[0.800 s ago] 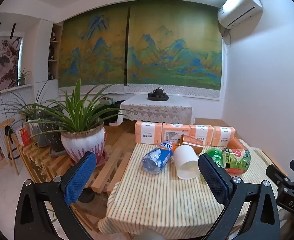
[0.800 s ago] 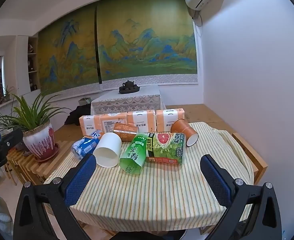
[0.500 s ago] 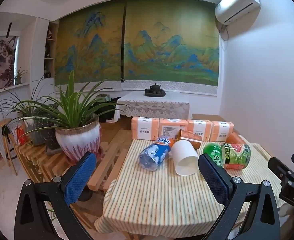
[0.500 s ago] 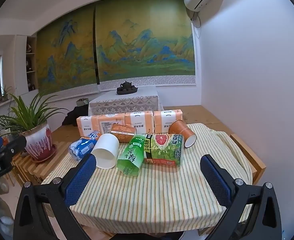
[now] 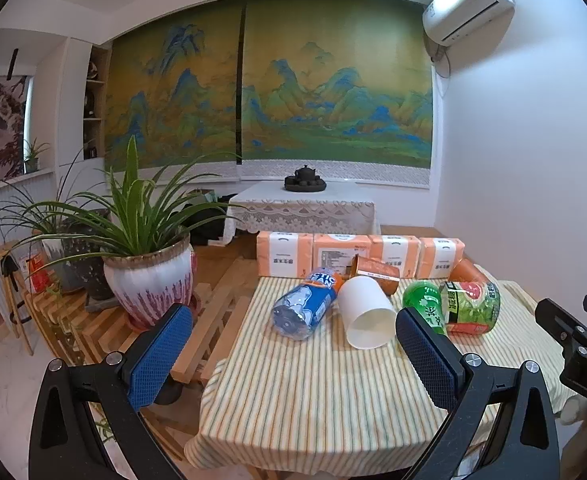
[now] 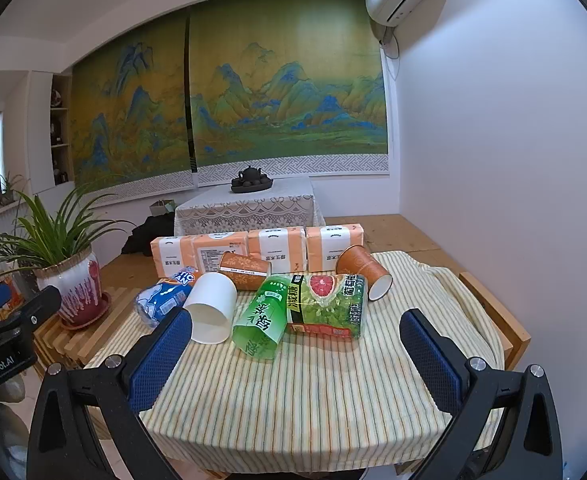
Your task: Flip cup upside down
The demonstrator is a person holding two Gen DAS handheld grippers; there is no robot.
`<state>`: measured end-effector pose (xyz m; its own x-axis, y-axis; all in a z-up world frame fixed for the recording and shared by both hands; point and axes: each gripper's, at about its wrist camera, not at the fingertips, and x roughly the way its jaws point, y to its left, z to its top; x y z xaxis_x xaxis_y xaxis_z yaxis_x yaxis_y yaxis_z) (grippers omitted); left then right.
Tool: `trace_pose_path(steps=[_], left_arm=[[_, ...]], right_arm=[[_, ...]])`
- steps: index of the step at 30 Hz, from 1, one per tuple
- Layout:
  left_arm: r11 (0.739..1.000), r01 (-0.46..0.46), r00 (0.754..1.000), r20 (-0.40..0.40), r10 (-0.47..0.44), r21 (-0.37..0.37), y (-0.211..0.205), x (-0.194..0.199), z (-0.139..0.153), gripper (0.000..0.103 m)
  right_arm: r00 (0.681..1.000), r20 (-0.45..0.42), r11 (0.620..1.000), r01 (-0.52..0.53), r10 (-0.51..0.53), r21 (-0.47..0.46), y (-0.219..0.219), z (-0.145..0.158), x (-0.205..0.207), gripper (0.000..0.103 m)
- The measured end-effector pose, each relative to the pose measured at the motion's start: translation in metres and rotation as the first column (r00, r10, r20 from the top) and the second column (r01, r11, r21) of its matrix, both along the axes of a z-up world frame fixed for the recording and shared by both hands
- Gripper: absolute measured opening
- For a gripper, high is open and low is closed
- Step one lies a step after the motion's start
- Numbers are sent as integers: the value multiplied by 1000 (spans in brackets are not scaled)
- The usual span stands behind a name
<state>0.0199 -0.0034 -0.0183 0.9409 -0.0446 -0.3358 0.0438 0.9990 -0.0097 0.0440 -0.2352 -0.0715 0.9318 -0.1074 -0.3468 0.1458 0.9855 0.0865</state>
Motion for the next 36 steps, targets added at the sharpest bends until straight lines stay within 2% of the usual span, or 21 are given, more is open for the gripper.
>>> trace_pose_path(steps=[36], left_arm=[[1000, 8, 1000, 0, -8, -4, 1, 2, -2, 103]], right_arm=[[1000, -7, 1000, 5, -5, 3, 2, -4, 7, 103]])
